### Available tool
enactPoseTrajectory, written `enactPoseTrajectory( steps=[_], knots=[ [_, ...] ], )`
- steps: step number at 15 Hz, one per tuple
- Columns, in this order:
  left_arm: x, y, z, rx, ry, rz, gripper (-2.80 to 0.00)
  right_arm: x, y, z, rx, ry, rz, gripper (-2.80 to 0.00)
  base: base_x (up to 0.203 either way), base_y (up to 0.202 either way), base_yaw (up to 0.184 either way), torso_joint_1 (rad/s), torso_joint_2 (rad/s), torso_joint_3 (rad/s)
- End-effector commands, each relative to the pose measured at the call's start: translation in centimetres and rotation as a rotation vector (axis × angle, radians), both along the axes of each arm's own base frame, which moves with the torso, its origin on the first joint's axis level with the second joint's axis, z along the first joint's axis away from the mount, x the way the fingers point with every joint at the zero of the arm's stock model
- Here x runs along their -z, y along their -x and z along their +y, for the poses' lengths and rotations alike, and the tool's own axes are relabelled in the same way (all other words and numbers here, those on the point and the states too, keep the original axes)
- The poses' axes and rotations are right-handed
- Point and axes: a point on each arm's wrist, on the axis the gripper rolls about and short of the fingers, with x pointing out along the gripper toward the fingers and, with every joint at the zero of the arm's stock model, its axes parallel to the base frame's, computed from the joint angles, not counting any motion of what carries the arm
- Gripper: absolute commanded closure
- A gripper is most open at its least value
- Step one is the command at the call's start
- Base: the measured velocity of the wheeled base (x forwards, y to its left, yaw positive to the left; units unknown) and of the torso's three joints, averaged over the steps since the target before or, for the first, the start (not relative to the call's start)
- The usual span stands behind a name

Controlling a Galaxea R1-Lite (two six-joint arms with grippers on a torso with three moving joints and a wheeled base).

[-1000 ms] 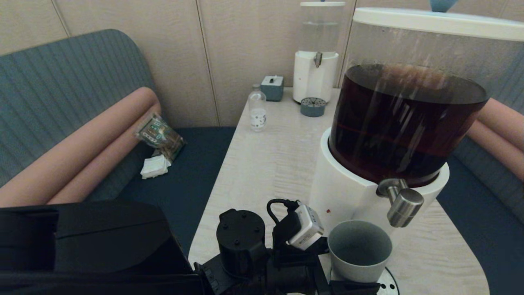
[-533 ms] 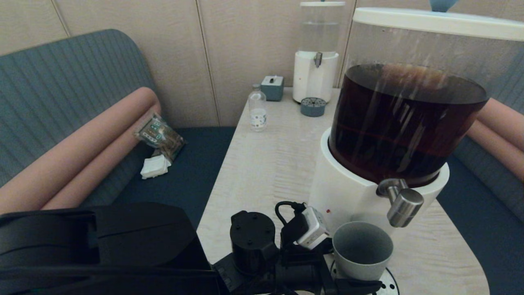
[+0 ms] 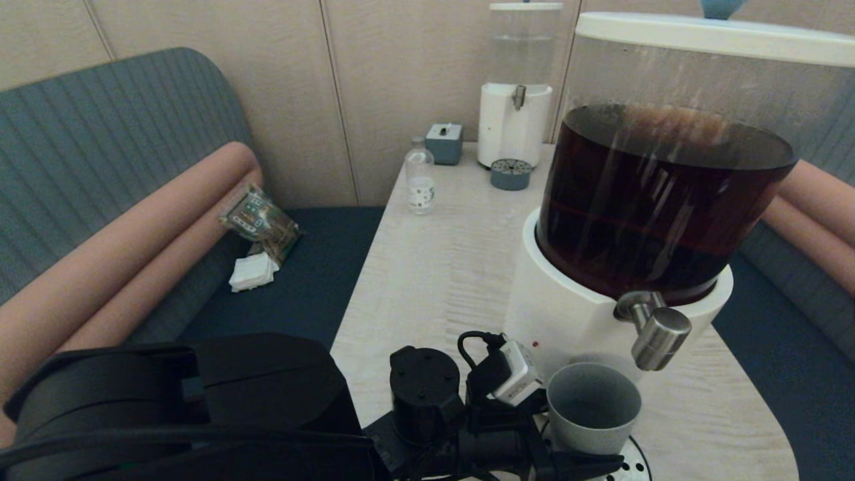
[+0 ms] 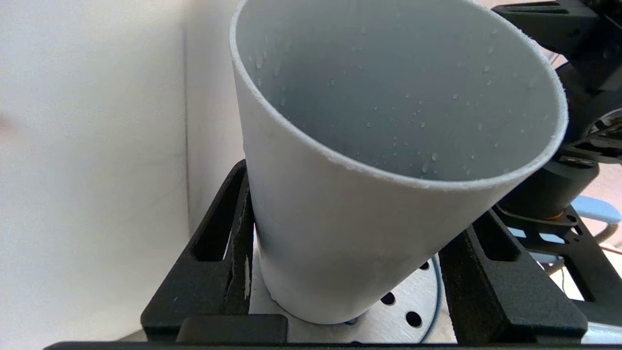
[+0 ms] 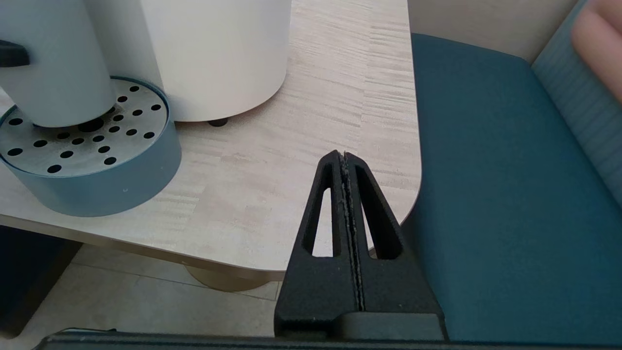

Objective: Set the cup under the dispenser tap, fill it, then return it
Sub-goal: Place it under the water dispenser

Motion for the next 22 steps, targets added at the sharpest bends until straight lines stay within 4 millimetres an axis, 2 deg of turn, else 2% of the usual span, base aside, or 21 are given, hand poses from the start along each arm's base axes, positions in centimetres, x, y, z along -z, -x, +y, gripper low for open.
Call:
enactPoseTrajectory(
  steps=[1, 21, 22],
  knots=[
    [0.27, -0.14, -0.19, 0.005, 0.003, -0.002, 0.00, 0.26, -0.04, 0.00, -0.001, 0.001, 0.006, 0.00, 0.000, 0.000, 0.000, 0.000, 0.00, 0.000],
    [0.85, -0.28, -0.35, 0.003, -0.006, 0.003, 0.00, 0.27, -0.04, 0.00, -0.001, 0.001, 0.006, 0.00, 0.000, 0.000, 0.000, 0.000, 0.00, 0.000],
    [0.82, -0.29, -0.37, 0.003, -0.005, 0.001, -2.80, 0.27, -0.04, 0.00, -0.001, 0.001, 0.006, 0.00, 0.000, 0.000, 0.000, 0.000, 0.00, 0.000]
  ],
)
